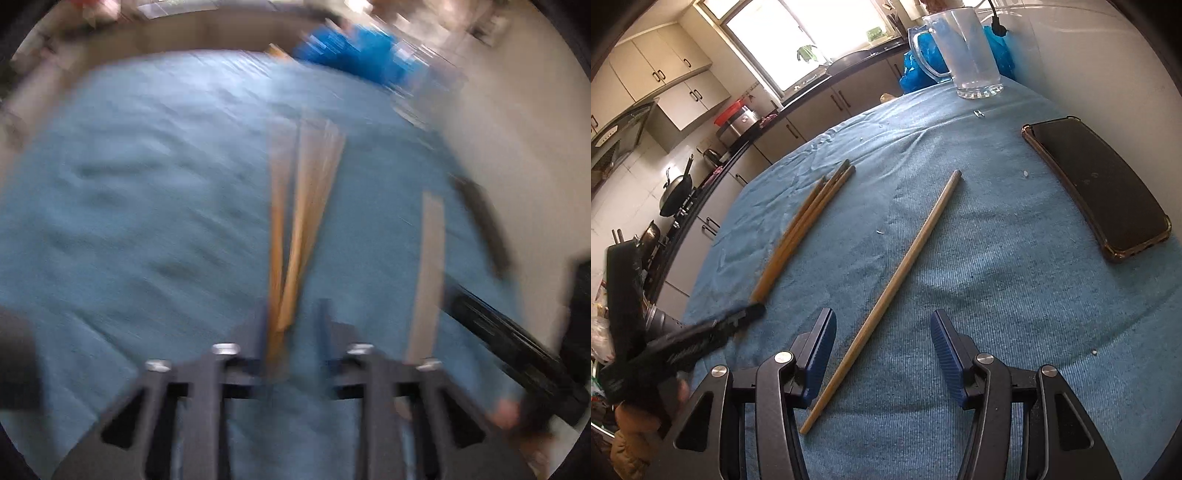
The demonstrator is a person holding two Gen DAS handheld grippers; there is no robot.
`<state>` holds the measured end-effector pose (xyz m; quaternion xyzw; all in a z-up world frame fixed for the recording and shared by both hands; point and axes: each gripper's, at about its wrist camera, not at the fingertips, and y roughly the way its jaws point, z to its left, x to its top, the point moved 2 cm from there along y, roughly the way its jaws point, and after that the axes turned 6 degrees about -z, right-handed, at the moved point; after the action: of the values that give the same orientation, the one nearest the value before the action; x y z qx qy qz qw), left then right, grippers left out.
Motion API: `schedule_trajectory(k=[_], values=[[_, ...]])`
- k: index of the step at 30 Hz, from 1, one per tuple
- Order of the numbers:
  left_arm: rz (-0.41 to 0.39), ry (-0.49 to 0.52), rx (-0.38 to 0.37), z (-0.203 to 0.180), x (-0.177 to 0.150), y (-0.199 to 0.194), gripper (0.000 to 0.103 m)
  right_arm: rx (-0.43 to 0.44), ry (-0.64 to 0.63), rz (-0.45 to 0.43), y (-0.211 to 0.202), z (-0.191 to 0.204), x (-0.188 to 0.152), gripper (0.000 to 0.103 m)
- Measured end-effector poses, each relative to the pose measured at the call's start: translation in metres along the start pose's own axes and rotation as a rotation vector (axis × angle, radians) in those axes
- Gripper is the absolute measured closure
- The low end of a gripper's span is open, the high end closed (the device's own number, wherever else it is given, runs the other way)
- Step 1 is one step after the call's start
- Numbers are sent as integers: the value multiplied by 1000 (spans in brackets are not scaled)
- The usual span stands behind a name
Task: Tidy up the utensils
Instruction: 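Move both tools back over the remaining chopsticks on the cloth, then grasp a chopstick with the left tool while the right tool grasps another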
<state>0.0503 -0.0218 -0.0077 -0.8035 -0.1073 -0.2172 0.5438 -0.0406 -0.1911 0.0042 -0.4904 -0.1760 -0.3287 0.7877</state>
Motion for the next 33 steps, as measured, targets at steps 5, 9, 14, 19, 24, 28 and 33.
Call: schedule_trajectory(k=[5, 9, 14, 19, 24, 28, 33], values=[[-56, 38, 58, -6, -1, -11, 97, 15, -6, 5, 1, -2, 2, 46], [-90, -47, 73, 10, 19, -7, 97, 2, -27, 6, 2, 1, 2, 46], [-138, -52, 130, 9, 47, 8, 97, -10, -32, -1, 6, 2, 4, 45], [-155, -38, 195, 6, 66, 31, 97, -14, -40, -8, 7, 2, 5, 45], [-163, 15, 253, 0, 73, 39, 97, -46, -75, 6, 12, 7, 10, 45], [-167, 17, 263, -2, 78, 44, 97, -108, -123, 29, 24, 14, 21, 49], [-162, 55, 291, -6, 84, 49, 100, -199, -190, 40, 36, 20, 30, 70]])
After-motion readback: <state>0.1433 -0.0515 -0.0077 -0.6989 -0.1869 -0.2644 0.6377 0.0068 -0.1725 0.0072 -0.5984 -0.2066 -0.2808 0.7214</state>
